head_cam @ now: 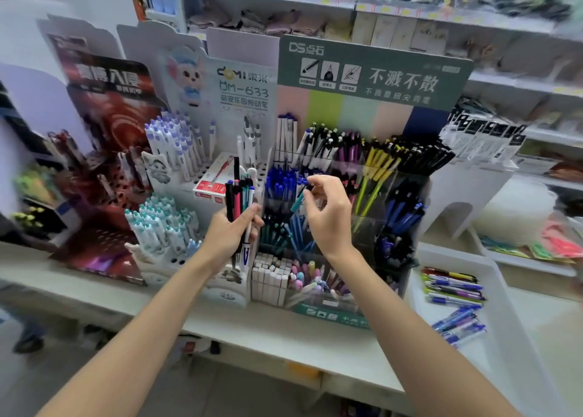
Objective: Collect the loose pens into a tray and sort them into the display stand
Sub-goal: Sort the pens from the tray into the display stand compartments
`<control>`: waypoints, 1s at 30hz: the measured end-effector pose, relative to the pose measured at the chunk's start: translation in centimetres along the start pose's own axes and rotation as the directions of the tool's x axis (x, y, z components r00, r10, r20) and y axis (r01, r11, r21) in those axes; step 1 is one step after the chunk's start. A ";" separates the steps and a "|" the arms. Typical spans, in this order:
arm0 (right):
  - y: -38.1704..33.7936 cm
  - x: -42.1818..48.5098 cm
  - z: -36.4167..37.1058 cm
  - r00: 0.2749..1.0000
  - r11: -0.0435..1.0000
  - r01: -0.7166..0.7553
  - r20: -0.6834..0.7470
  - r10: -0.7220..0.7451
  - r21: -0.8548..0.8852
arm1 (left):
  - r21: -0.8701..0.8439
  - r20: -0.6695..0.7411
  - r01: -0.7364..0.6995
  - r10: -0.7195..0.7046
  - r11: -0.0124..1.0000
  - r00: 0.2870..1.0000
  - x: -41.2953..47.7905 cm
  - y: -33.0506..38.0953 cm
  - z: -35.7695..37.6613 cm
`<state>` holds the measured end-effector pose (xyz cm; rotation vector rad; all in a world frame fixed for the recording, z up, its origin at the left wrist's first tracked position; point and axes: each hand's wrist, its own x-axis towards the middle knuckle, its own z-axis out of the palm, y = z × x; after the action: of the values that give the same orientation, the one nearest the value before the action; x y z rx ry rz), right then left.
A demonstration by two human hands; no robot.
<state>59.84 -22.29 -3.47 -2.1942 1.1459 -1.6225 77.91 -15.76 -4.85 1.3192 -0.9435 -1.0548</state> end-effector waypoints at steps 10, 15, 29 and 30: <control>0.6 -1.6 3.5 0.979 0.995 0.040 0.205 -0.021 -0.089 | -0.029 0.079 0.009 -0.007 1.000 0.997 0.2 -0.2 -2.1; 0.9 -2.2 4.5 0.930 0.983 0.011 0.362 0.057 -0.184 | 0.013 0.131 0.000 -0.002 1.000 0.991 0.5 -0.4 -2.5; 1.8 -1.7 5.6 0.829 0.920 0.093 0.541 0.140 -0.381 | -0.001 0.185 -0.033 0.033 0.999 0.982 2.3 -0.1 -0.9; 1.6 -1.5 5.2 0.852 0.942 0.068 0.510 0.116 -0.328 | -0.005 0.188 -0.039 0.039 0.999 0.981 2.4 0.0 -0.8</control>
<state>63.54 -23.88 -7.48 -2.5785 1.3291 -0.7522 79.38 -17.82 -4.97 1.2103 -1.1049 -1.1640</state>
